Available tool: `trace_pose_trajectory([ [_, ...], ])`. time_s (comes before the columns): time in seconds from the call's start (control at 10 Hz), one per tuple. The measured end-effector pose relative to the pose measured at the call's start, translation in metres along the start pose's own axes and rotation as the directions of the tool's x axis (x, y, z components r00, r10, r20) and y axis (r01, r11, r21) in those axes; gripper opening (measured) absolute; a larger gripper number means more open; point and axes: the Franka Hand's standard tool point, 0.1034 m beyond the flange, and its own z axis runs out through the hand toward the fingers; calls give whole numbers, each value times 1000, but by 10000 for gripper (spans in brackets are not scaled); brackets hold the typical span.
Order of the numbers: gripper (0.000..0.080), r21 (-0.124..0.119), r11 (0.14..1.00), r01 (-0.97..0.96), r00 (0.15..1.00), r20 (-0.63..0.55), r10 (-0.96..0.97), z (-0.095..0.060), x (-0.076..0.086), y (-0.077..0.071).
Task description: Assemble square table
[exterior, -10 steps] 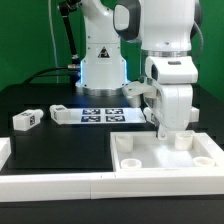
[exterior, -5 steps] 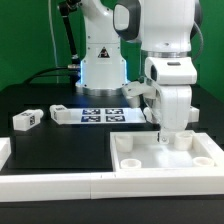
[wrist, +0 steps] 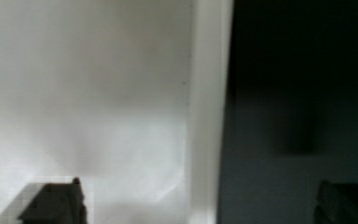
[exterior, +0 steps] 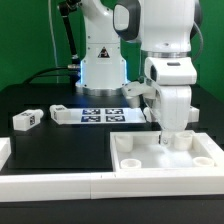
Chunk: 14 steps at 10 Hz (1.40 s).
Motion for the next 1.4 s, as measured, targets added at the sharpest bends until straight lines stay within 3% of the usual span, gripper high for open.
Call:
trace_pose_trajectory([
  [0.3,649,0,1000,0,1000,0,0,0,0,0],
  [0.4,649,-13,999,-39,999,-4,39,-4,2,-4],
  [0.6,649,-41,984,-172,985,-24,171,-18,14,-30],
  [0.7,649,-36,969,-246,969,-19,246,-26,20,-35],
  [0.9,649,-22,864,-503,864,9,504,-58,40,-37],
  [1.0,649,-32,811,-584,812,-12,584,-66,57,-39],
  [1.1,649,-24,775,-631,776,-18,631,-65,65,-41],
  [1.4,649,-9,642,-767,642,-24,767,-64,64,-41],
])
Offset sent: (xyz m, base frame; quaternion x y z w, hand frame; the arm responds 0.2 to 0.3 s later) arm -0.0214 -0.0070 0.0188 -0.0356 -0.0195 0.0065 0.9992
